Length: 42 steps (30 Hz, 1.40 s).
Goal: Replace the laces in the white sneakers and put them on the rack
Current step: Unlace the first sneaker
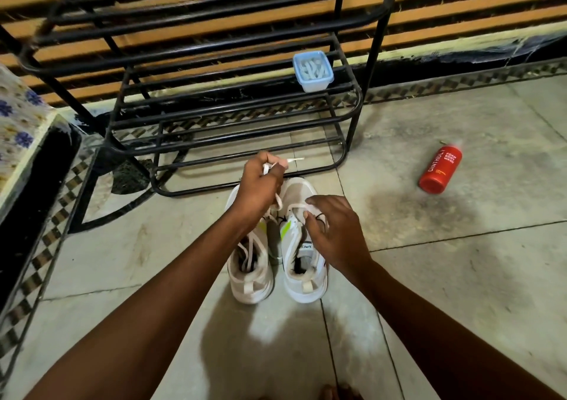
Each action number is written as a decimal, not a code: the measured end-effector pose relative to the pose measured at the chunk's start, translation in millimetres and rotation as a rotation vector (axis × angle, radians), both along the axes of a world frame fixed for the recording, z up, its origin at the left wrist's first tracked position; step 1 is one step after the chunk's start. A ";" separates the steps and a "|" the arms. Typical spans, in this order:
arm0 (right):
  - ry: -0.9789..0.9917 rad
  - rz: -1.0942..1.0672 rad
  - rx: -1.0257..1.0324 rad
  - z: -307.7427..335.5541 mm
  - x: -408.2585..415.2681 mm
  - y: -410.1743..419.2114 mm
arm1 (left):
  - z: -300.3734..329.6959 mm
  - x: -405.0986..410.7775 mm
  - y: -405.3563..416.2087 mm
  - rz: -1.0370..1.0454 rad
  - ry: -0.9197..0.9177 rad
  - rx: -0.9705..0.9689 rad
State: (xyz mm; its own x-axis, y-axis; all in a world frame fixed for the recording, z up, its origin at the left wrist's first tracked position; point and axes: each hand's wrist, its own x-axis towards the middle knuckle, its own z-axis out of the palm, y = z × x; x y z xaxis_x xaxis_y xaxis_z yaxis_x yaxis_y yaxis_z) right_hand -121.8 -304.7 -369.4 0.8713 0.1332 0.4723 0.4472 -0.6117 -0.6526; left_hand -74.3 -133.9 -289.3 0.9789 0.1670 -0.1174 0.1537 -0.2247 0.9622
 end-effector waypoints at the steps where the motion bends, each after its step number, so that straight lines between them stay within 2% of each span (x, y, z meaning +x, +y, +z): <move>1: 0.011 0.011 0.055 8.8 0.7 5.5 | 13.0 1.4 -5.3 0.006 0.010 -0.099; 2: 0.073 0.052 0.124 18.4 2.4 12.3 | 27.6 3.4 -10.0 0.006 0.005 -0.194; 6: 0.564 0.310 0.376 45.2 10.2 40.8 | 72.2 8.5 -24.6 -0.027 -0.054 -0.518; 8: 0.677 0.401 0.456 48.3 13.0 46.6 | 85.0 11.2 -23.7 -0.040 -0.097 -0.543; 10: 0.745 0.419 0.456 49.9 12.6 42.5 | 88.8 14.1 -15.7 -0.031 -0.163 -0.409; 12: 0.680 0.360 0.416 52.1 10.3 32.5 | 82.2 16.0 -5.5 0.011 -0.199 -0.239; 14: 0.528 0.267 0.507 61.8 8.3 20.9 | 65.6 14.5 2.5 0.043 -0.185 -0.117; 17: 0.357 0.163 0.695 92.5 7.9 6.9 | 27.5 7.4 3.7 -0.011 -0.131 -0.008; 20: 0.229 0.157 0.669 117.1 11.5 -6.4 | 0.8 -4.7 -16.4 -0.123 -0.106 0.054; 24: 0.145 0.073 0.600 121.2 20.1 -31.0 | -4.8 -12.7 -53.0 -0.226 -0.021 -0.121; 30: 0.156 -0.158 0.578 98.7 17.1 -72.6 | -5.7 7.9 -96.9 -0.016 0.172 -0.386; 35: 0.212 -0.223 0.482 71.7 9.6 -100.4 | -13.7 30.9 -135.6 0.012 0.244 -0.760; 42: 0.193 -0.254 0.238 35.0 1.7 -125.0 | -62.1 20.6 -168.1 -0.030 0.364 -0.653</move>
